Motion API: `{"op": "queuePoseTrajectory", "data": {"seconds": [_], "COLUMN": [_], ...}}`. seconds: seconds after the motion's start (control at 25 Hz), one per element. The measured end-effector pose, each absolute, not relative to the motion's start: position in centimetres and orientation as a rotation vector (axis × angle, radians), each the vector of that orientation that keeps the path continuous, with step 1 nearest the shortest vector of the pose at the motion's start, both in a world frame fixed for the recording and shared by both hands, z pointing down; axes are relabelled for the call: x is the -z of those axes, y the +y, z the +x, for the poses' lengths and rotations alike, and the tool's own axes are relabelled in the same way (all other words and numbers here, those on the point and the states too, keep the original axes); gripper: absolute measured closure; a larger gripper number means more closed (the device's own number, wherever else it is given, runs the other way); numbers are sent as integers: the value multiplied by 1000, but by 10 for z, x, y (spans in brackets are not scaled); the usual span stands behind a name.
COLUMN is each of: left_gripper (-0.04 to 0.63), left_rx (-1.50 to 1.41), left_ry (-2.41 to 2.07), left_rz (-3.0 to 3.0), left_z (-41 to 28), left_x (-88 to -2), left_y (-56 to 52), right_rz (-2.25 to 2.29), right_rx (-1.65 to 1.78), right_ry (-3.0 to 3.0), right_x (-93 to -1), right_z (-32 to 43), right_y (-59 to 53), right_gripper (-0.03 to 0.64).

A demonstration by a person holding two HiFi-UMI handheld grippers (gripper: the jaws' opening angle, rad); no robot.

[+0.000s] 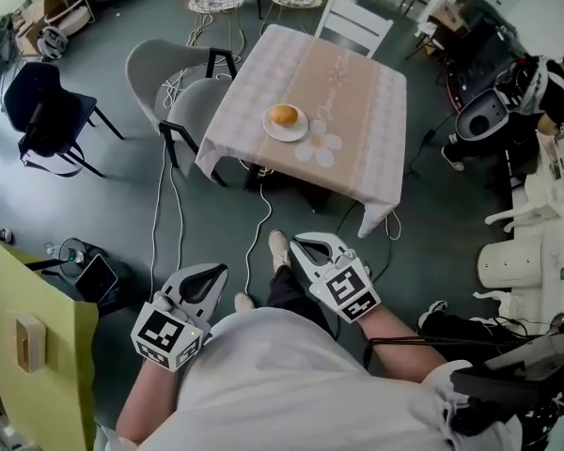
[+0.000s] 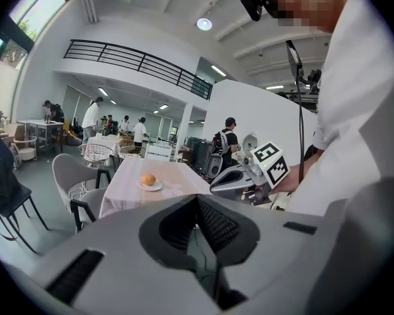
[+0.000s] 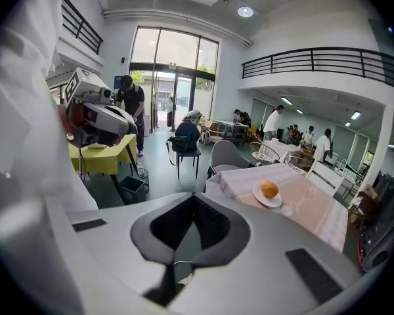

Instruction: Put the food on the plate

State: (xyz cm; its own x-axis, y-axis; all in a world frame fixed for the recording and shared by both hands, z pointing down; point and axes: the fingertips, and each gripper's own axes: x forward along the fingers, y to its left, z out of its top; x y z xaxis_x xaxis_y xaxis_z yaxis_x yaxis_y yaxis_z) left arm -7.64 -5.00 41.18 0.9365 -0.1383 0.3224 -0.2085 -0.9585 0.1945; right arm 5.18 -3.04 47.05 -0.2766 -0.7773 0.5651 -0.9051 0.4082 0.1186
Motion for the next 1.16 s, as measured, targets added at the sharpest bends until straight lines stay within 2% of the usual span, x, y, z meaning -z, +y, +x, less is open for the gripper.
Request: {"op": "queuePoseTrajectory", "data": {"seconds": [0.56, 0.92, 1.16], "left_gripper": [586, 586, 586], "left_rx": [-464, -499, -514], "left_ry": [-212, -186, -169], "left_rz": [2814, 2800, 2809], "left_z": [-85, -62, -18], "left_x": [-429, -442, -445], "left_y": [-29, -37, -60], "right_rz": [1409, 1392, 1386], "right_rx": [-281, -277, -257], "right_ry": [-2117, -2115, -2120], "right_x": [-463, -464, -465], "right_z": [24, 45, 82], "right_y": [-1, -10, -33], "right_gripper": [604, 604, 604]}}
